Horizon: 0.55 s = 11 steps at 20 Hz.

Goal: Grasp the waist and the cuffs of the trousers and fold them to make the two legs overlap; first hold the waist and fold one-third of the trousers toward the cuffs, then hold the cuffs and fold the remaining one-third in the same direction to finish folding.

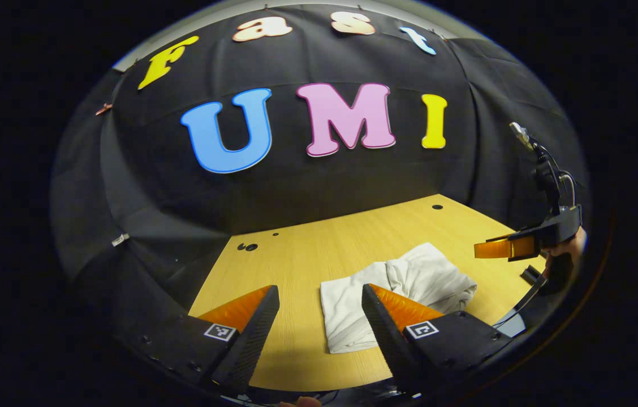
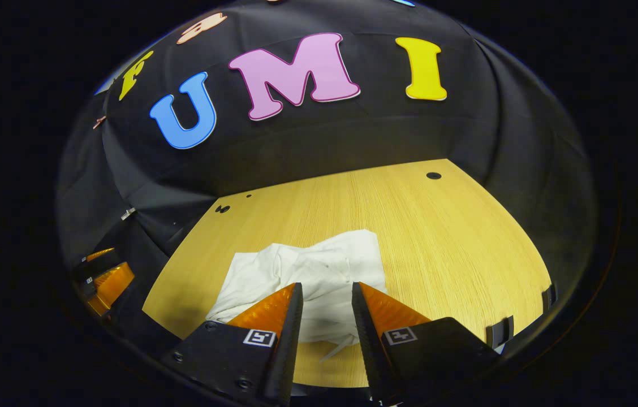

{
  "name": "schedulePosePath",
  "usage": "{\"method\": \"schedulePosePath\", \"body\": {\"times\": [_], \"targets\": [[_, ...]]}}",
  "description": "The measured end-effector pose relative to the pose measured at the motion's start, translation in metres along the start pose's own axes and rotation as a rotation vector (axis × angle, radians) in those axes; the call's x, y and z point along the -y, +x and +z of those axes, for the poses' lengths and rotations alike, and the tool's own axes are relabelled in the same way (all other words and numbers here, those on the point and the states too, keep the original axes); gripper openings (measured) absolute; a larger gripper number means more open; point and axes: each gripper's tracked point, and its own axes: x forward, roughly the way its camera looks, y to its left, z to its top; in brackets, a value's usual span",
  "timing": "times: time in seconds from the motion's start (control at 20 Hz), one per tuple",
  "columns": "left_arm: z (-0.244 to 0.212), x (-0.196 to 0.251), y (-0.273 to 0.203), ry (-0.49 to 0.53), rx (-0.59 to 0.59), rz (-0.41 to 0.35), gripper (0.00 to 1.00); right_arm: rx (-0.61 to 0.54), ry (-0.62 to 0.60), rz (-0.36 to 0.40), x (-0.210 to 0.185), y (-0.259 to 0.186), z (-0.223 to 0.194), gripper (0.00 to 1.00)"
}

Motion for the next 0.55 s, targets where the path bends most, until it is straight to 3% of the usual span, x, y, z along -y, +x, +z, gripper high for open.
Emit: {"method": "schedulePosePath", "body": {"times": [0.25,0.55], "targets": [[-0.012,-0.015,-0.024,0.000,0.013,0.021,0.93,0.018,-0.003,-0.033,-0.005,0.000,0.010,0.54],[-0.004,-0.028,-0.031,-0.024,0.031,0.033,0.93,0.030,-0.045,-0.015,-0.023,-0.008,0.010,0.54]]}}
